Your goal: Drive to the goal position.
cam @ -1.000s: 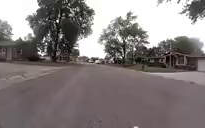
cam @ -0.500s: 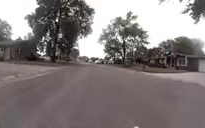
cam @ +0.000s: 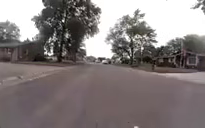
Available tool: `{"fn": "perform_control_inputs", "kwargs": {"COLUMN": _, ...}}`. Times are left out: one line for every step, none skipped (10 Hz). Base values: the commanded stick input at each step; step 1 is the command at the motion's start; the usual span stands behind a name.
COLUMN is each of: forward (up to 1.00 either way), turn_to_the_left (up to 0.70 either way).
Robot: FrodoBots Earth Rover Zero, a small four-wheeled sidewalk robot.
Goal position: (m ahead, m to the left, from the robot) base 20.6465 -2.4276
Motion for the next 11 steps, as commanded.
{"fn": "perform_control_inputs", "kwargs": {"forward": 0.7, "turn_to_the_left": 0.35}}
{"fn": "perform_control_inputs", "kwargs": {"forward": 0.7, "turn_to_the_left": 0.35}}
{"fn": "perform_control_inputs", "kwargs": {"forward": 0.7, "turn_to_the_left": 0.35}}
{"fn": "perform_control_inputs", "kwargs": {"forward": 0.7, "turn_to_the_left": 0.35}}
{"fn": "perform_control_inputs", "kwargs": {"forward": 0.7, "turn_to_the_left": 0.32}}
{"fn": "perform_control_inputs", "kwargs": {"forward": 0.7, "turn_to_the_left": 0.19}}
{"fn": "perform_control_inputs", "kwargs": {"forward": 0.7, "turn_to_the_left": 0.06}}
{"fn": "perform_control_inputs", "kwargs": {"forward": 0.7, "turn_to_the_left": 0.0}}
{"fn": "perform_control_inputs", "kwargs": {"forward": 0.7, "turn_to_the_left": 0.0}}
{"fn": "perform_control_inputs", "kwargs": {"forward": 0.7, "turn_to_the_left": 0.0}}
{"fn": "perform_control_inputs", "kwargs": {"forward": 0.7, "turn_to_the_left": 0.0}}
